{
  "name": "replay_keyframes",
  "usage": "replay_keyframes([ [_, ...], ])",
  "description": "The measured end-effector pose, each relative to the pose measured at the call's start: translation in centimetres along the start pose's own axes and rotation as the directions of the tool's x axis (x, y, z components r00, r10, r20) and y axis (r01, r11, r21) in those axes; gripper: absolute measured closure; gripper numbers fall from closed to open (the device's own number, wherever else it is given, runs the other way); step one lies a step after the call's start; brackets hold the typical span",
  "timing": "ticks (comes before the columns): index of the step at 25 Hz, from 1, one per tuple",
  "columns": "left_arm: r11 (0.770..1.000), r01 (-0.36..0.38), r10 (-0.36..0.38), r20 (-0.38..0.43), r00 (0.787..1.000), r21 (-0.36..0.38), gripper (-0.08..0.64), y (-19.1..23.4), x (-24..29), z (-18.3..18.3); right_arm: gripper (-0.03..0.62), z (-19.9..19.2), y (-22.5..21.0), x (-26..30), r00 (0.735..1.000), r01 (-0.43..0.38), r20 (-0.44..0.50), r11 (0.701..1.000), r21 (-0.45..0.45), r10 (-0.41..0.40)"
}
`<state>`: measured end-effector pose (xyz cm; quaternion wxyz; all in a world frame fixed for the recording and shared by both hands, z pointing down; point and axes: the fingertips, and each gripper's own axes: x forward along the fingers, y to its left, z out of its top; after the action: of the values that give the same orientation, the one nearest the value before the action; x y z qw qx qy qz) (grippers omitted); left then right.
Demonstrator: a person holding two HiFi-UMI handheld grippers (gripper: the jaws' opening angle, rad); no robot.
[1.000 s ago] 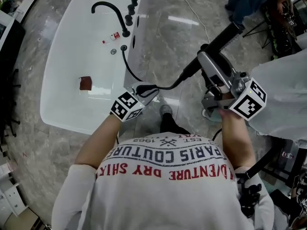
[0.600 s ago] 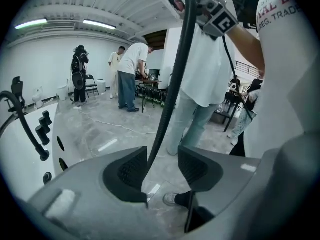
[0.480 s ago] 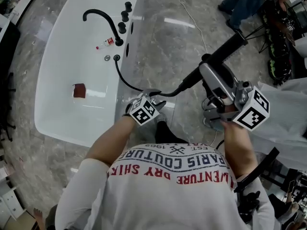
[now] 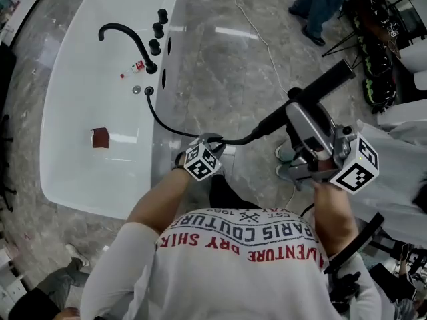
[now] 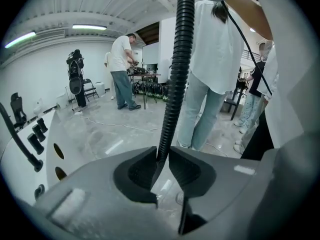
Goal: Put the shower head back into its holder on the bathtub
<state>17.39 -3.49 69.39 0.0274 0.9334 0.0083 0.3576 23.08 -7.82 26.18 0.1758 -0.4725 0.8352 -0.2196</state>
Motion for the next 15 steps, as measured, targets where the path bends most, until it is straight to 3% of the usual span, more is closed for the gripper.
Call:
replay_keyframes([
  [7, 0.999, 0.046, -0.046, -0.011, 0.999, -0.008, 0.492, -1.2, -0.7, -1.0, 0.454, 0.1, -0.9, -1.2, 0.999, 0.055, 0.001, 0.998, -0.017, -0.055],
  [15, 0.994, -0.027, 0.026, -0.008, 1.000, -0.107, 0.492, -0.4, -5.5, -3.9, 0.454, 0.2, -1.4, -1.7, 0.997, 0.064, 0.038, 0.998, -0.005, -0.064],
])
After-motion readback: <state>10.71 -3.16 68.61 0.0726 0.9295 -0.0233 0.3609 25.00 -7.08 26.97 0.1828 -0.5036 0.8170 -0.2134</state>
